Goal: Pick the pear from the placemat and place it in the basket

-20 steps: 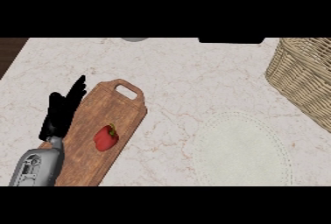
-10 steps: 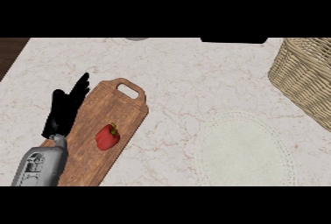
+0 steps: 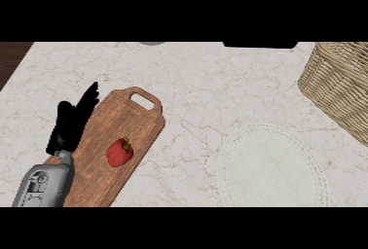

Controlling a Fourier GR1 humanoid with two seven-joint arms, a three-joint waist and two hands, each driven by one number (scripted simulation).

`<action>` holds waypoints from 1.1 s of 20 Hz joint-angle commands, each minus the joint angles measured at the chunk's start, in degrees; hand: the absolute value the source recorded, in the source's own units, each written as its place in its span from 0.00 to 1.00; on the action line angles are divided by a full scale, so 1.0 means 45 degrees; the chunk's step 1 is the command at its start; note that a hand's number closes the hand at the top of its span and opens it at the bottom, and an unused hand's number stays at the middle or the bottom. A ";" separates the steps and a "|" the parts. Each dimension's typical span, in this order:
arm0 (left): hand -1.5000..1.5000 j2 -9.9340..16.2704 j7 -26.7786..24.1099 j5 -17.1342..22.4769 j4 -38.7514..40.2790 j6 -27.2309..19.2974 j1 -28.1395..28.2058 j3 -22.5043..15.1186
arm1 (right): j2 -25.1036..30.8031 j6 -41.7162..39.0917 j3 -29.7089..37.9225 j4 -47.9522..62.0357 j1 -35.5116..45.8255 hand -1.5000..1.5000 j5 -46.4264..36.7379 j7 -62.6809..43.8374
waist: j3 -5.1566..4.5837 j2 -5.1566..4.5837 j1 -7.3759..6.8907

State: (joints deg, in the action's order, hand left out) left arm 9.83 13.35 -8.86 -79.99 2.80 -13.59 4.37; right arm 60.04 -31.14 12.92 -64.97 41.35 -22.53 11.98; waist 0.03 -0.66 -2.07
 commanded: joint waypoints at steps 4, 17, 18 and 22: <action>0.50 -0.0245 -0.0295 -0.0046 0.0055 -0.0131 0.0376 -0.0047 | -0.0380 0.1680 -0.1180 0.3656 0.0572 1.00 -0.2118 0.3411 | 0.0002 0.0016 0.0057; 0.50 -0.0045 0.0029 -0.0082 0.0252 -0.0161 -0.0312 0.0211 | -0.1809 0.1255 -0.0592 0.8736 0.2720 0.00 -0.2165 0.4286 | 0.0008 0.0013 0.0084; 0.50 0.0127 0.0237 0.0214 -0.0103 0.0328 -0.0091 0.0188 | -0.1835 0.2049 -0.0533 0.9465 0.2580 0.00 -0.2389 0.4788 | 0.0026 -0.0061 -0.0133; 0.50 -0.0179 -0.0094 0.0014 -0.0040 0.0038 0.0315 0.0042 | -0.1990 0.1757 0.0500 0.9356 0.2899 0.00 -0.1332 0.4490 | 0.0006 0.0065 0.0180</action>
State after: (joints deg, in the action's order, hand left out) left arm 9.75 13.47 -8.44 -79.81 3.25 -13.58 5.16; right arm 51.04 -23.17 11.86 -25.36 53.00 -31.13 31.39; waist 0.09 -0.56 -1.67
